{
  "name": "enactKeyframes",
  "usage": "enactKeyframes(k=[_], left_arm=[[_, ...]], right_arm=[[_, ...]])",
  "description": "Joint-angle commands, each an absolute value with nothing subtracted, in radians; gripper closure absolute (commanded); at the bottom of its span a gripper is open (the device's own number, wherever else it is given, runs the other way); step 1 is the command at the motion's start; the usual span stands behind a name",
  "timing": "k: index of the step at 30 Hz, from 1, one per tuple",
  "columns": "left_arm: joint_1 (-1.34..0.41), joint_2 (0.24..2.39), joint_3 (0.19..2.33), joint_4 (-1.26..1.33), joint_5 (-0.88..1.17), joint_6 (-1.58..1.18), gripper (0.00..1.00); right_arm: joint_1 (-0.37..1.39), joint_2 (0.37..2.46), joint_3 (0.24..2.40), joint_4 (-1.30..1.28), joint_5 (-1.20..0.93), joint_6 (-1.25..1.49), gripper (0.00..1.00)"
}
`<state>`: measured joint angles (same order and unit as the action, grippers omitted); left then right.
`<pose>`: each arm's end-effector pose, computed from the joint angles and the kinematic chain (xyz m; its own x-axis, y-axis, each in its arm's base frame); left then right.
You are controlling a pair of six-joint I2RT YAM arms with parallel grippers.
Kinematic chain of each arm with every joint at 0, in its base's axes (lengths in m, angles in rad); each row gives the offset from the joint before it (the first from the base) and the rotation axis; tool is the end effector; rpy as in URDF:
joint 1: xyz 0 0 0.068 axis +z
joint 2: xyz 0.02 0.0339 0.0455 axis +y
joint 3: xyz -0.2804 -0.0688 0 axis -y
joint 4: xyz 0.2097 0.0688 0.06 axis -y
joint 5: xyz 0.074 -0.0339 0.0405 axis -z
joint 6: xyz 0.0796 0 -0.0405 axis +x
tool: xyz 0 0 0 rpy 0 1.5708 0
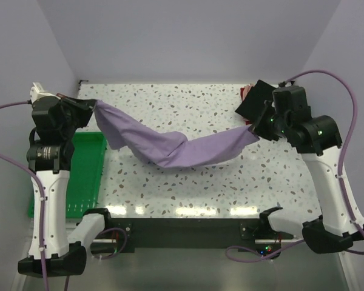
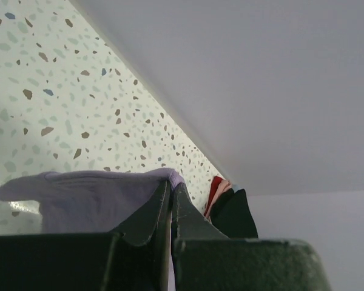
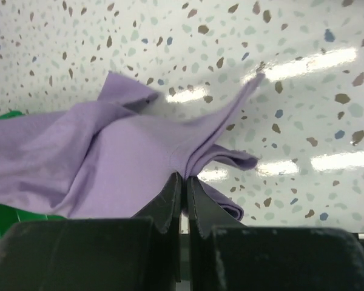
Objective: Fold and stack the t-shirts
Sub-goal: Flatten the tshirt out
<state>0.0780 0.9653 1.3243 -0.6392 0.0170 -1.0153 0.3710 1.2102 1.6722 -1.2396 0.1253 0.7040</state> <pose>0.1828 0.0129 0.4314 -0.0930 -0.8594 -0.5028 -0.2667 0.5080 -0.8190 0.1817 0.0600 0.4157 -0.6775 0.4255 -0.5999 0.2123 0.8941 0.3944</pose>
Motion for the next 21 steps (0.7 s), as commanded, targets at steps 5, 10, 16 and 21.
enactKeyframes(k=[5,10,16,21], left_arm=[[0.078,1.018,1.255,-0.603,0.046,-1.080,1.00],[0.008,1.280,1.202,-0.431,0.129,-0.979,1.00],[-0.112,1.748,1.520,-0.443,0.206,-0.763,0.60],[-0.133,1.766,1.559,-0.540,0.108,-0.634,0.18]], right_arm=[[0.168,1.256,1.735,-1.372,0.230,0.602,1.00],[0.002,1.342,1.530,-1.125,0.152,0.535,1.00],[-0.074,1.506,1.474,-1.028,0.146,0.509,0.91],[-0.075,1.508,1.450,-1.028,0.020,0.497,0.56]])
